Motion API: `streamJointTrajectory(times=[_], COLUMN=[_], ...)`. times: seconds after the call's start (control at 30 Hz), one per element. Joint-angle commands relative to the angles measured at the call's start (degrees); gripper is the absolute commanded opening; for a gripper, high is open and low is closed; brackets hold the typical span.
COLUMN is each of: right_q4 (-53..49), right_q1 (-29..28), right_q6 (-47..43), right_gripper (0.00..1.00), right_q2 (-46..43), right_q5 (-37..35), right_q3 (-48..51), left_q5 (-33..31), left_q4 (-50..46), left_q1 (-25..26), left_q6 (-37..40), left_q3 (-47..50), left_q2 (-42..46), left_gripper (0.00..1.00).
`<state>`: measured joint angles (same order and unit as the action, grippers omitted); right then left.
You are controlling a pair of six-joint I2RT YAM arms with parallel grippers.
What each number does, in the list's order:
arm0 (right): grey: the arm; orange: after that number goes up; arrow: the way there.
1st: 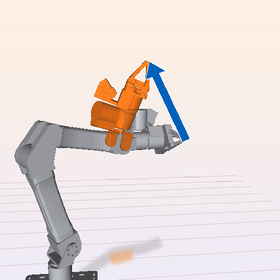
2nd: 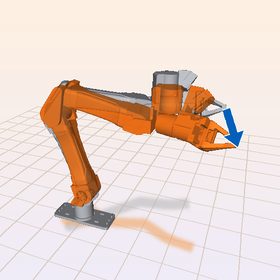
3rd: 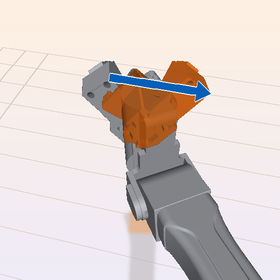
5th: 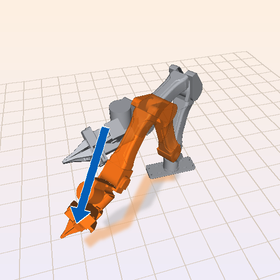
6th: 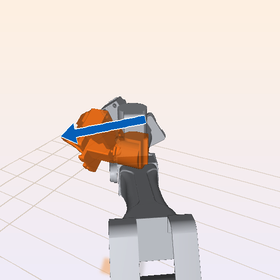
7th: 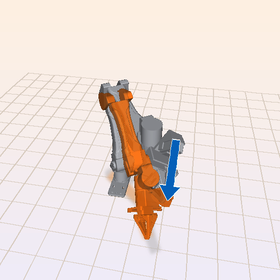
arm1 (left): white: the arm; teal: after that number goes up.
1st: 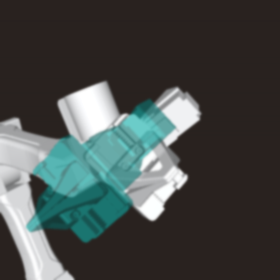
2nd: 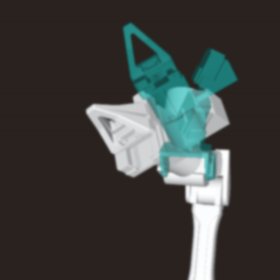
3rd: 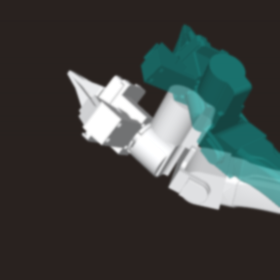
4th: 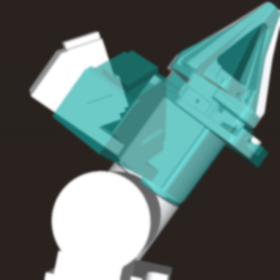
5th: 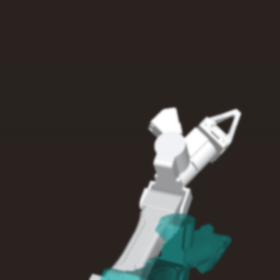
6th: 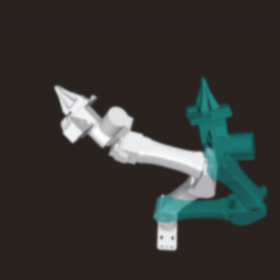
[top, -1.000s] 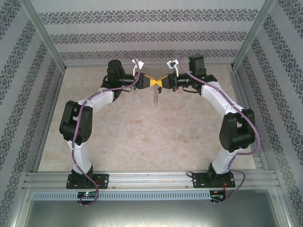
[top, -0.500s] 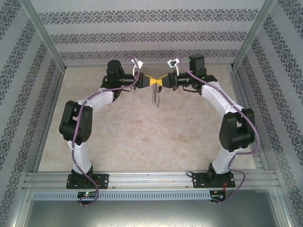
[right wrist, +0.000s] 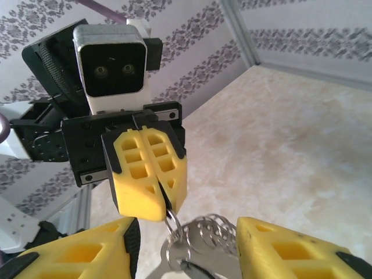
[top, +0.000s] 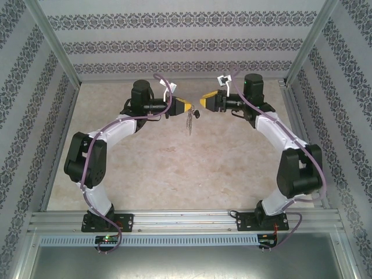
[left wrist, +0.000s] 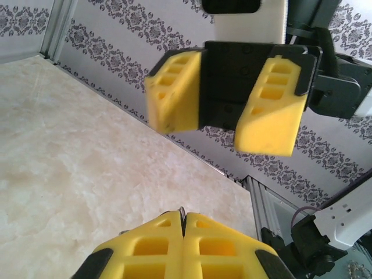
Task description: Put the keys on the keyring
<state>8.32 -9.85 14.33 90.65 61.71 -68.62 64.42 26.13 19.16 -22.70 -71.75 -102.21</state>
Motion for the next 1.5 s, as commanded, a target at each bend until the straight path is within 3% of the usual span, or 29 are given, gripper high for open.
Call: streamJointTrajectory(times=[0.0, 0.17, 0.43, 0.77, 1.47], right_q4=[8.6, 15.6, 17.1, 18.6, 18.1], right_q1=[0.4, -0.2, -5.8, -9.1, -11.1], right_q6=[3.9, 6.2, 0.3, -0.3, -1.9], right_gripper=[0.5, 0.51, 0.51, 0.52, 0.52], right_q2=[-6.5, -13.1, -16.1, -13.5, -6.8], right_q5=[-9.6, -19.5, -24.1, -24.7, -17.9], right_q3=[6.9, 18.9, 27.3, 25.3, 17.4], left_q5=[-1.9, -2.4, -0.2, 3.7, 8.1], left_q4=[5.9, 8.1, 9.1, 16.2, 17.0], left_q1=[0.6, 0.5, 0.6, 0.8, 0.9], left_q6=[-0.4, -1.1, -2.1, -8.1, -10.6], left_q3=[1.7, 3.7, 3.7, 3.2, 2.3], left_q2=[3.3, 5.4, 6.2, 3.5, 2.3], left_gripper=[0.0, 0.0, 0.0, 0.0, 0.0])
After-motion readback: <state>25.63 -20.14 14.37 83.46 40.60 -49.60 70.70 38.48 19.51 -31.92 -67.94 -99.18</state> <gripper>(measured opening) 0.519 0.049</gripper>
